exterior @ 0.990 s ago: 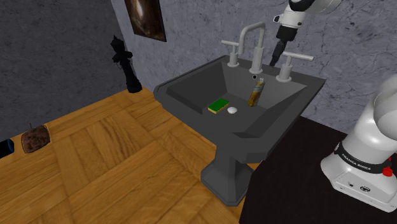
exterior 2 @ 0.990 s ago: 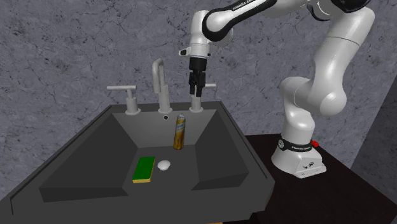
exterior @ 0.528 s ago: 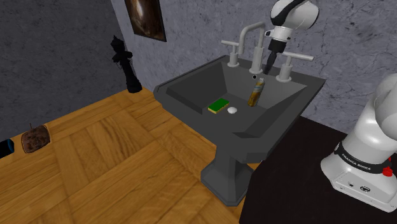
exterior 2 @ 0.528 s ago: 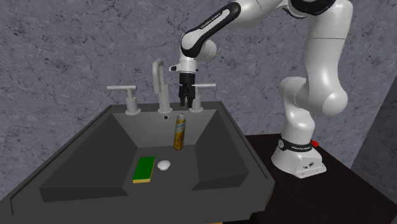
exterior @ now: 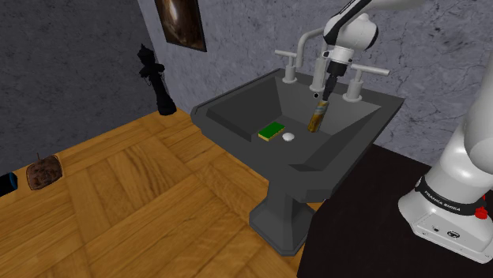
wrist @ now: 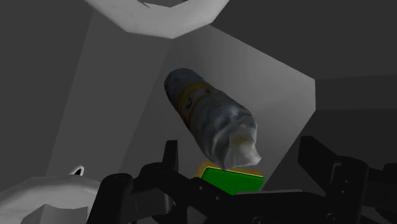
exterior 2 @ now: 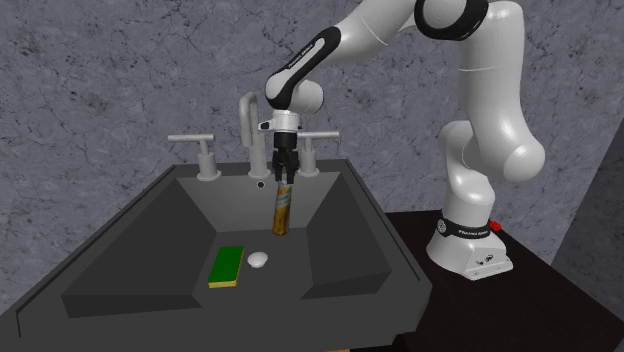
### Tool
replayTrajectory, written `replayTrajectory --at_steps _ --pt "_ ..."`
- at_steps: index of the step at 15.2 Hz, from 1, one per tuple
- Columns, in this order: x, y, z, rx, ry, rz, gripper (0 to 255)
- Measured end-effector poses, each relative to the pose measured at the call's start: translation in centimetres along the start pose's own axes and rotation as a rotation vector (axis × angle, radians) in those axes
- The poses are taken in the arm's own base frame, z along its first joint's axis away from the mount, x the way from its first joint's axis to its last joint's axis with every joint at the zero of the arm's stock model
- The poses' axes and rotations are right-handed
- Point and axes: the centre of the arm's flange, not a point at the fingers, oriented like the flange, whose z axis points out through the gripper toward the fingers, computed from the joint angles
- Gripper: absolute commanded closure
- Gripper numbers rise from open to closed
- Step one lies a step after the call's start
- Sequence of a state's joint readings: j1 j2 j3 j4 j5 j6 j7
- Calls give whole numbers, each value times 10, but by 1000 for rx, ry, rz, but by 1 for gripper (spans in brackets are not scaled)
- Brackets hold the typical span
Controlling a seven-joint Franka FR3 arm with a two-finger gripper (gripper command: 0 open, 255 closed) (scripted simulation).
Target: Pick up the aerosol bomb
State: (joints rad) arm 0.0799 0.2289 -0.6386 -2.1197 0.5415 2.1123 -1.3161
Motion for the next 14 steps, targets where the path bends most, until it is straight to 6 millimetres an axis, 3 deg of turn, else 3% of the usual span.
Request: replayTrajectory --at_steps 4,5,14 --pt "-3 4 10 -8 18 -10 0" --pt "-2 4 10 -10 23 -11 255" --pt "-2 4 10 -11 27 -13 255"
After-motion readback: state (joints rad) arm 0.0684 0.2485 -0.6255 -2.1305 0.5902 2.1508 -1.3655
